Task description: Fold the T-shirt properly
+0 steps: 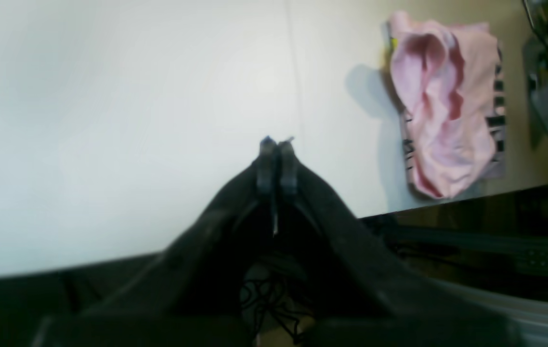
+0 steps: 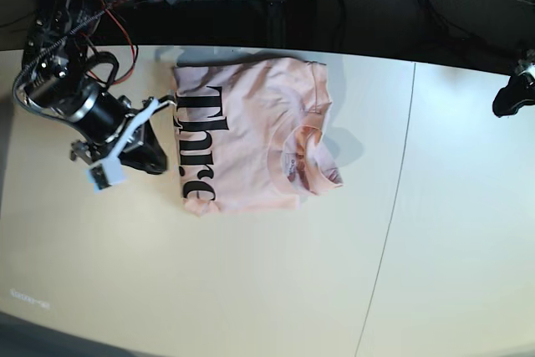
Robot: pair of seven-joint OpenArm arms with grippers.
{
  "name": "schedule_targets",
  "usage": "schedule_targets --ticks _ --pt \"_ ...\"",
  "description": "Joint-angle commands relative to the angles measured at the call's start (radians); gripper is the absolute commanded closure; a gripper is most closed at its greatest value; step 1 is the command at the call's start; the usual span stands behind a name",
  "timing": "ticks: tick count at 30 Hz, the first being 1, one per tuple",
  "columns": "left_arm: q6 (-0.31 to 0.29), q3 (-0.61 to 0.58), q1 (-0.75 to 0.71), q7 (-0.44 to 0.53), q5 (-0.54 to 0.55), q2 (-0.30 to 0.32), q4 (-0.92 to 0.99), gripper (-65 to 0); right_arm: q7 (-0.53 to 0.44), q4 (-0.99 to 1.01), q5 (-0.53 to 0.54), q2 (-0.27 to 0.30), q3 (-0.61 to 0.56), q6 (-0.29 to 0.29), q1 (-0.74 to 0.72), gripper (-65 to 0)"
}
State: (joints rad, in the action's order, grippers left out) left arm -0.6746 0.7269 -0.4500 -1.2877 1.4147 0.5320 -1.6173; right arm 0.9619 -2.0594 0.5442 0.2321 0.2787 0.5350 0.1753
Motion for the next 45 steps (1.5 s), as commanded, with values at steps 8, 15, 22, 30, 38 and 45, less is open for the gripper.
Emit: schedule_targets --ticks 8,15,22,30,38,45 --pt "-0.023 0.092 -0.216 0.012 -0.016 0.006 -0.094 0.0 0.005 -0.255 0.075 0.01 0.278 0.011 0.417 0.0" --pt "-0.023 0.084 -0.371 0.19 -0.281 -0.093 -0.107 0.0 0.034 -0.197 0.142 -0.06 0.448 0.011 0.678 0.0" --pt "-0.023 -0.142 -0.383 0.321 -0.526 -0.108 -0.072 0.0 0.033 0.173 0.159 -0.116 0.446 0.011 0.713 0.0" --pt "0.166 -0.599 -0.243 0.52 -0.935 -0.108 0.186 0.0 0.007 0.721 0.091 -0.111 0.445 0.006 0.574 0.0" --pt "0.272 -0.951 0.133 0.699 -1.08 -0.172 0.82 0.0 -0.193 1.172 -0.182 -0.111 0.283 -0.016 0.365 0.0" --pt "0.271 -1.048 0.367 0.753 -1.117 -0.29 1.097 0.0 -0.255 1.386 -0.26 -0.132 0.087 -0.132 0.136 0.0"
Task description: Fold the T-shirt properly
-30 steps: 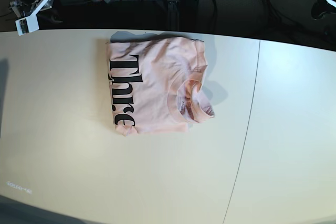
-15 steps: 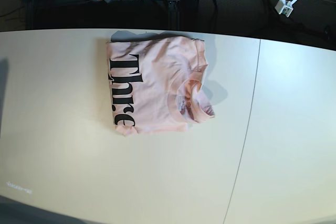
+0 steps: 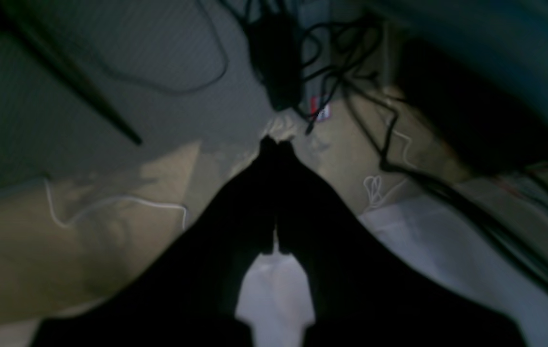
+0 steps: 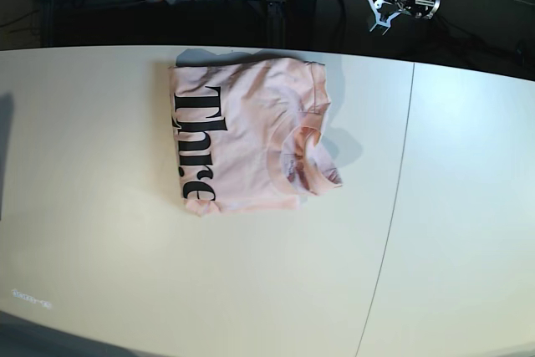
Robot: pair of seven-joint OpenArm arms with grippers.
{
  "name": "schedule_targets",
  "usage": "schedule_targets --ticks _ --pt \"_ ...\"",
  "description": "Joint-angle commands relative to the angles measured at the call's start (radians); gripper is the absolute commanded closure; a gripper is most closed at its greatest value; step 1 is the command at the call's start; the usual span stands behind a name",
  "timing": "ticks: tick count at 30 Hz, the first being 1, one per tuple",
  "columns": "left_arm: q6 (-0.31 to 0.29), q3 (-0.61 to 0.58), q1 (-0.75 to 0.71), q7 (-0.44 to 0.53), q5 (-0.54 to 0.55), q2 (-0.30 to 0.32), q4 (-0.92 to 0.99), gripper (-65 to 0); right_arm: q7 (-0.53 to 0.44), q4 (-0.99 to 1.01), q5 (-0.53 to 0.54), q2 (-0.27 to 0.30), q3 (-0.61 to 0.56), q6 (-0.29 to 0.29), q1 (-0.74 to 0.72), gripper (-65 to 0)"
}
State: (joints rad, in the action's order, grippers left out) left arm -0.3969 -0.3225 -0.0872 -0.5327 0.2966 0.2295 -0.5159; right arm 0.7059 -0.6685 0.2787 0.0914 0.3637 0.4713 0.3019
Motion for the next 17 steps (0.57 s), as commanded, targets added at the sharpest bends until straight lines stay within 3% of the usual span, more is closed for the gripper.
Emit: schedule_targets --ticks 1,8,17 --pt "-0.007 -0.008 0.016 -0.002 -0.007 0.008 -0.003 0.0 0.01 0.0 -0.004 0.0 -0.008 -0.069 -0.014 0.0" --pt "0.054 -0.032 0.033 0.06 -0.025 -0.008 -0.001 0.0 0.019 -0.006 -0.074 -0.025 -0.014 -0.095 -0.097 0.0" --pt "0.053 -0.032 0.025 0.092 -0.024 -0.008 0.0 0.0 -0.009 -0.016 -0.073 -0.025 -0.014 -0.093 -0.088 0.0"
